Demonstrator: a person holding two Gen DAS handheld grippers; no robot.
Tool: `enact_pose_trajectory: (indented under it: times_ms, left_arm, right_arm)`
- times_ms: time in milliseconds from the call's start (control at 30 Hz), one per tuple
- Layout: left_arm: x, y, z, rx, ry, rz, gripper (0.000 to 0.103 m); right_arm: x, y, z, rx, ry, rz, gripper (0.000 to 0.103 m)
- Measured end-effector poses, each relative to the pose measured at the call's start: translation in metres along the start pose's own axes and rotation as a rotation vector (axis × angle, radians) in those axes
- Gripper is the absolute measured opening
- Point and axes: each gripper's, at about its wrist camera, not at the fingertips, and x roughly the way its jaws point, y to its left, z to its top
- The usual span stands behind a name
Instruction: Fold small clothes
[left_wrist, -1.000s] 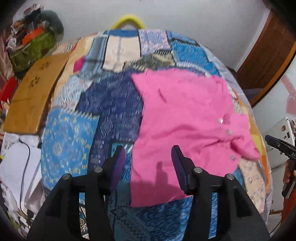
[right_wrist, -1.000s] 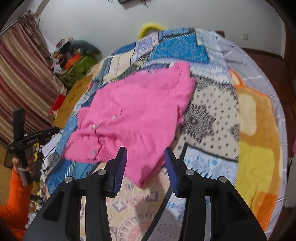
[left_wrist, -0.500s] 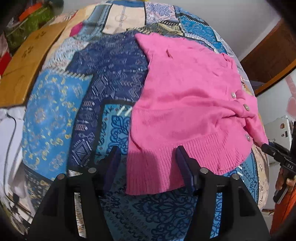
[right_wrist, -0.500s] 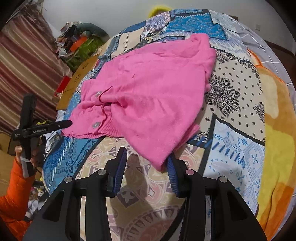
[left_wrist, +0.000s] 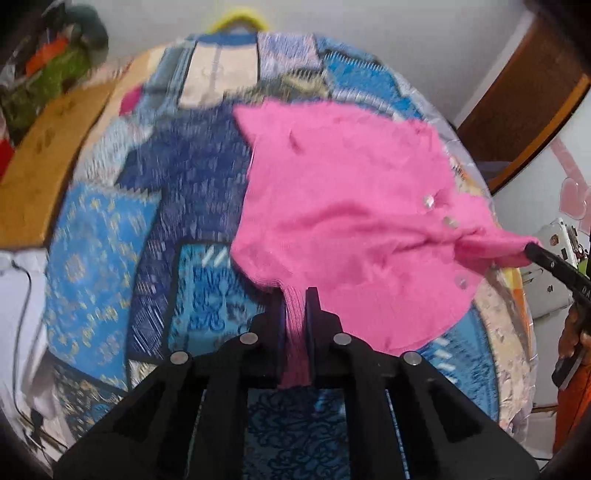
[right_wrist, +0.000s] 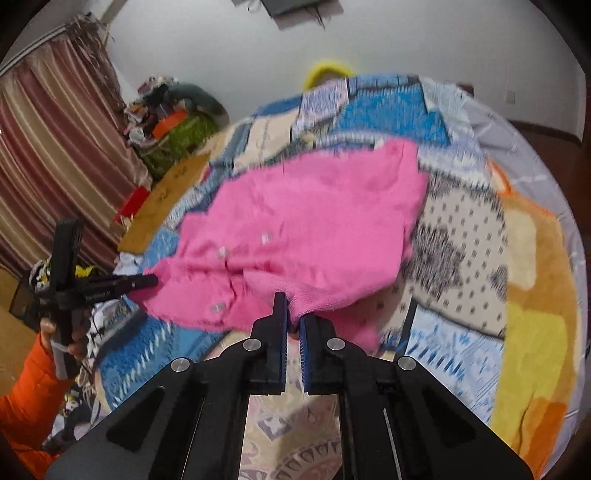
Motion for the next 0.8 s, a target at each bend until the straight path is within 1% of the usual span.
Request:
enact_pose_trajectory:
  times_ms: [67,200,300,367,433,567,700,800]
  left_arm:
    - [-0.016,-0.005,0.009,0.011,-0.056,-0.005,0.009]
    - [-0.037,-0.014,0.037,0.034,-0.133,-0.003,0.009]
    - [-0.043,-0.019,0.056,0.047,-0.178,0.008,0.009]
    - [-0.037,-0.021,0.070,0.052,-0.192,0.019,0.009]
    - [-0.026,-0.019,0.080,0.052,-0.181,0.030,0.009]
    - [0.016,-0.005,0.090,0.023,-0.095,0.068,0.009]
    - [0.049,0.013,0.088,-0.013,-0.020,0.093,0.009]
    - [0.062,0.025,0.084,-0.041,0.015,0.083,0.009]
  right_arm:
    - [-0.007,0.001,0.008,-0.003,-0.038,-0.002,0.005]
    - [-0.015,0.002,0.030,-0.020,-0.102,-0.029,0.005]
    - [-0.012,-0.004,0.046,-0.018,-0.126,-0.053,0.005]
    - [-0.006,-0.013,0.054,0.005,-0.129,-0.066,0.005]
    - [0.005,-0.024,0.060,0.019,-0.113,-0.099,0.005]
    - [0.036,-0.056,0.061,0.092,-0.037,-0.147,0.005]
    - [0.062,-0.086,0.052,0.173,0.050,-0.170,0.006]
    - [0.064,-0.096,0.045,0.185,0.087,-0.197,0.006]
